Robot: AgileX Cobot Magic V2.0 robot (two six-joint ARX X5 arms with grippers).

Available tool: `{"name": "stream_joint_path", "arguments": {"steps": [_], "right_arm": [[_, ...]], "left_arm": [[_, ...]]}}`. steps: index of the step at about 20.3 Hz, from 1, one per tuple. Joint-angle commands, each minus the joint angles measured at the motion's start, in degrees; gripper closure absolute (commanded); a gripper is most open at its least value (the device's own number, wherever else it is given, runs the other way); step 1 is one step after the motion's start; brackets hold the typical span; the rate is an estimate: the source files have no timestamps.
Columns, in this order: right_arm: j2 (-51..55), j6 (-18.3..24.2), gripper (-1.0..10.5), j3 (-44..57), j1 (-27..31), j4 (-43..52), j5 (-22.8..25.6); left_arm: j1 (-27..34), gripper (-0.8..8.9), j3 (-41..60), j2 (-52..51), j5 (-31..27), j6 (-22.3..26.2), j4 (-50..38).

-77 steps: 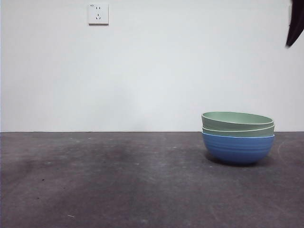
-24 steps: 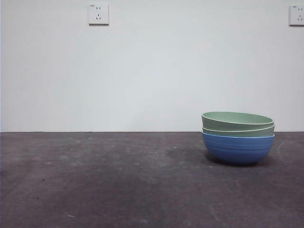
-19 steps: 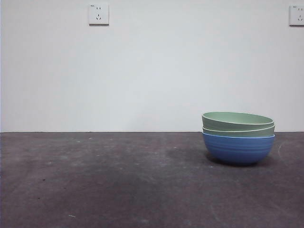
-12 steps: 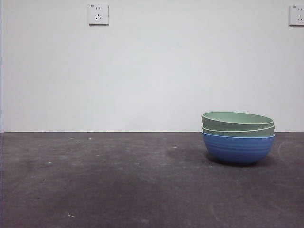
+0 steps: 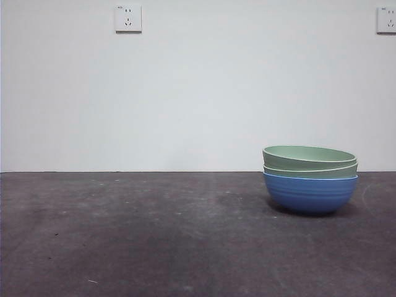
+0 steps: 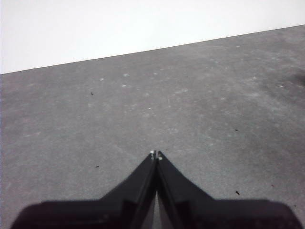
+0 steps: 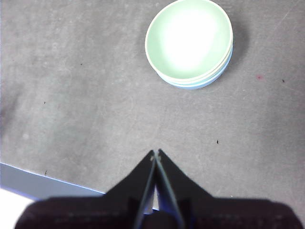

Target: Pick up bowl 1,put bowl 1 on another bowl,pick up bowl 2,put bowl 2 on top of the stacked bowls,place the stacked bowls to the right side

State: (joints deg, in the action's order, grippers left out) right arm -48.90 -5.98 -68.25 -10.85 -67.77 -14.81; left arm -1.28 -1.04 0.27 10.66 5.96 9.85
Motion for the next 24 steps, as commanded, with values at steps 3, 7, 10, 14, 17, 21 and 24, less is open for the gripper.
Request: {"name": "stream_joint_path", "arguments": {"steps": [3,7,10,14,17,21,24], "right_arm": [[0.1,0.5,9.5,0.2,-0.1,0.1,0.2],[3.8,0.7,9.5,0.2,1.9,0.2,0.3],[9.5,2.9,9.5,0.3,4.5,2.9,0.4],[20.3,6.4,9.5,5.5,8.2,16.3,3.1],[28.2,6.5,9.5,16.4,10.2,27.8,3.2],[36.7,3.9,9.5,34.2,11.1,45.1,3.2],[40.7,1.4,9.5,44.7,11.3,54.1,4.3]], "left_arm": [[0.1,8.17,0.8,-0.2,-0.1,-0.3,-0.1],[0.1,8.17,0.8,-0.2,-0.1,-0.3,-0.1],[0.1,8.17,0.8,-0.2,-0.1,-0.3,-0.1],[0.1,8.17,0.8,-0.2,-0.1,-0.3,-0.1],[0.1,8.17,0.8,-0.2,-0.1,-0.3,-0.1],[0.1,8.17,0.8,-0.2,-0.1,-0.3,-0.1],[0.1,8.17,0.8,-0.2,-0.1,-0.3,-0.1]]}}
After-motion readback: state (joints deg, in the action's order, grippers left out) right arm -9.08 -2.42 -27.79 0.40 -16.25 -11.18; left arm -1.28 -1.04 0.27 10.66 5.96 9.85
